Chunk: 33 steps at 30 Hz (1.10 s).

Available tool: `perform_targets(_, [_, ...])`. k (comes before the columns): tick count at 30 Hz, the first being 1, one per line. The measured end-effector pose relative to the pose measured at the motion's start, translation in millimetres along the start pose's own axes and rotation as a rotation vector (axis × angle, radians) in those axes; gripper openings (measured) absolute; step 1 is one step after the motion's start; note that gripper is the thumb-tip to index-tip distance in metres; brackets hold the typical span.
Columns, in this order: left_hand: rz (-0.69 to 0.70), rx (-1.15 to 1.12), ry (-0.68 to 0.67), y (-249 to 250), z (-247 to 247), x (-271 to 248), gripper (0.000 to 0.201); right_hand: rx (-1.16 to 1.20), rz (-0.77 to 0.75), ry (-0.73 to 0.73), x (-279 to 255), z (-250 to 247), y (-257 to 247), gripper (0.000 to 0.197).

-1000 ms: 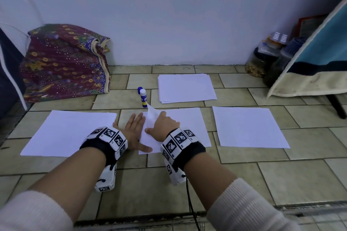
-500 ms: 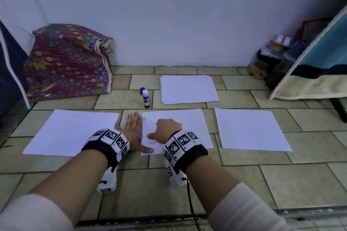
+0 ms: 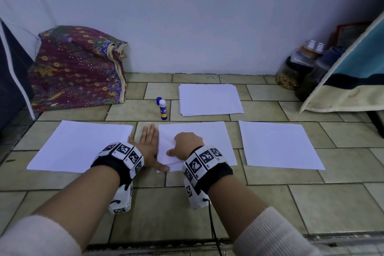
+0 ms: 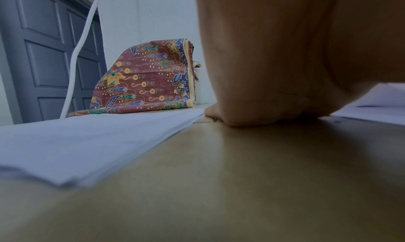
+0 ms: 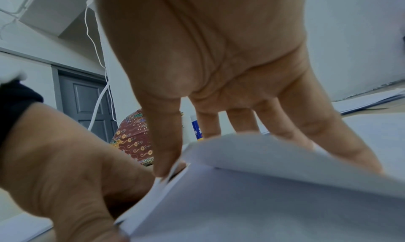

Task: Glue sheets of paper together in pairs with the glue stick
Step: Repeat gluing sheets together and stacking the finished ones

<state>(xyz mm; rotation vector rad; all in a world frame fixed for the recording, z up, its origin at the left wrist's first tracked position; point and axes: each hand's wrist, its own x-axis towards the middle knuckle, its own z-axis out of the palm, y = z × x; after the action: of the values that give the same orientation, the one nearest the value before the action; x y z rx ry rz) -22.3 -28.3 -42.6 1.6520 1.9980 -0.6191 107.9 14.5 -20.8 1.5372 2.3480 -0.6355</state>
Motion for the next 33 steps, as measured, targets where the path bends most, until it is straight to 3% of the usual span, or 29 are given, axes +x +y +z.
perform_targets(29, [-0.008,0.029,0.009,3.4,-2.7,-5.3,0.135,-0.135,-0.032,-0.107,5.7,0.0,0.4,0.065])
perform_targets(33, [0.020,0.041,-0.031,-0.5,-6.7,-9.2,0.148,-0.143,-0.010,-0.134,5.1,-2.7,-2.2,0.052])
